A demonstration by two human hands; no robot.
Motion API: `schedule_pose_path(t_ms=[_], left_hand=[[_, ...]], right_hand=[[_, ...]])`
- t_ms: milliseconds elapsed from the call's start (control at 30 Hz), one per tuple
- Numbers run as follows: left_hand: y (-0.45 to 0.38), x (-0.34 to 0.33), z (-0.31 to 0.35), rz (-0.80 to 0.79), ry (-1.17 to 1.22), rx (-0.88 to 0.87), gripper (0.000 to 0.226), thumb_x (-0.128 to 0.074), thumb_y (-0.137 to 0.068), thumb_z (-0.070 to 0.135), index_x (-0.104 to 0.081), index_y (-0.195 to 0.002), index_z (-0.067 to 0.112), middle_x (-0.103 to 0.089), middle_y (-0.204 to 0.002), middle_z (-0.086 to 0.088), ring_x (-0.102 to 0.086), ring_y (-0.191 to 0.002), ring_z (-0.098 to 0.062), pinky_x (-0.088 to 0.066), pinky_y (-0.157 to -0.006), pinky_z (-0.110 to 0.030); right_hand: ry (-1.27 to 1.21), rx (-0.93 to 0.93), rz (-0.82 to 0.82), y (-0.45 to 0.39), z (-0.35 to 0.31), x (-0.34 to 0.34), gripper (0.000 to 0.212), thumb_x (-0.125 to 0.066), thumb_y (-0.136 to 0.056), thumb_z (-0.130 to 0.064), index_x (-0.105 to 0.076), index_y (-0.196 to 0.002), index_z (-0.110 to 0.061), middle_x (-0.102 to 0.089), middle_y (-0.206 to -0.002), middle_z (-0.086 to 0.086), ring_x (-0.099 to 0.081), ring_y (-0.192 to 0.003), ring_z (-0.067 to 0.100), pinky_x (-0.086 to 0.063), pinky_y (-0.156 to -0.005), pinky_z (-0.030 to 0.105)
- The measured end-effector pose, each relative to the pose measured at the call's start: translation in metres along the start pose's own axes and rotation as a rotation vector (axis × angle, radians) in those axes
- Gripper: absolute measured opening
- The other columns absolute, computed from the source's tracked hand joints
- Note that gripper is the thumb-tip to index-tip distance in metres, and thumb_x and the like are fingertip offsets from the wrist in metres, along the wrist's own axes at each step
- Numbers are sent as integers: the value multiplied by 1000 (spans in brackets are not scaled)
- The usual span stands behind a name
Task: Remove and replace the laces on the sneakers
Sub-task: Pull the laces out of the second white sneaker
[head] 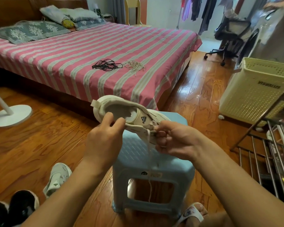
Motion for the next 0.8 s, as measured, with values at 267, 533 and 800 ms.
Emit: schedule_pose_path(t_ms=[267, 533, 800], left_hand=[[4, -2, 11, -4, 1, -48, 21, -70, -88, -4, -56, -84, 11, -45, -81, -3, -38, -45, -24, -37, -34, -29], [-8, 4, -28, -18, 111, 137, 16, -60, -95, 28, -51, -86, 18, -43, -81, 5, -50, -63, -27, -41, -47, -34], [-14, 3, -29, -86, 206, 140, 8, -61, -95, 30, -59, -89, 26, -47, -82, 12, -51, -72, -13, -39, -53, -28]], right_hand=[[54, 182, 119, -3, 2, -4, 8, -74, -85, -22, -69, -91, -22, -59, -64, -10, -47, -61, 5, -36, -67, 27], [-164, 246, -64, 24, -28, 5, 33, -66, -77, -14, -69, -108, -1, -71, -81, 8, -65, -88, 20, -45, -101, 35], [-84, 442, -275, 38, -42, -15, 13, -51, -96, -9, -61, -94, -1, -45, -58, 1, -46, -51, 8, -55, -70, 26]])
Point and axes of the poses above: each hand's wrist, its own y-axis away from the middle knuckle, its own x-axis out of the back of the hand, z = x × y, the point moved 7 cm from there along -y, towards the middle knuckle
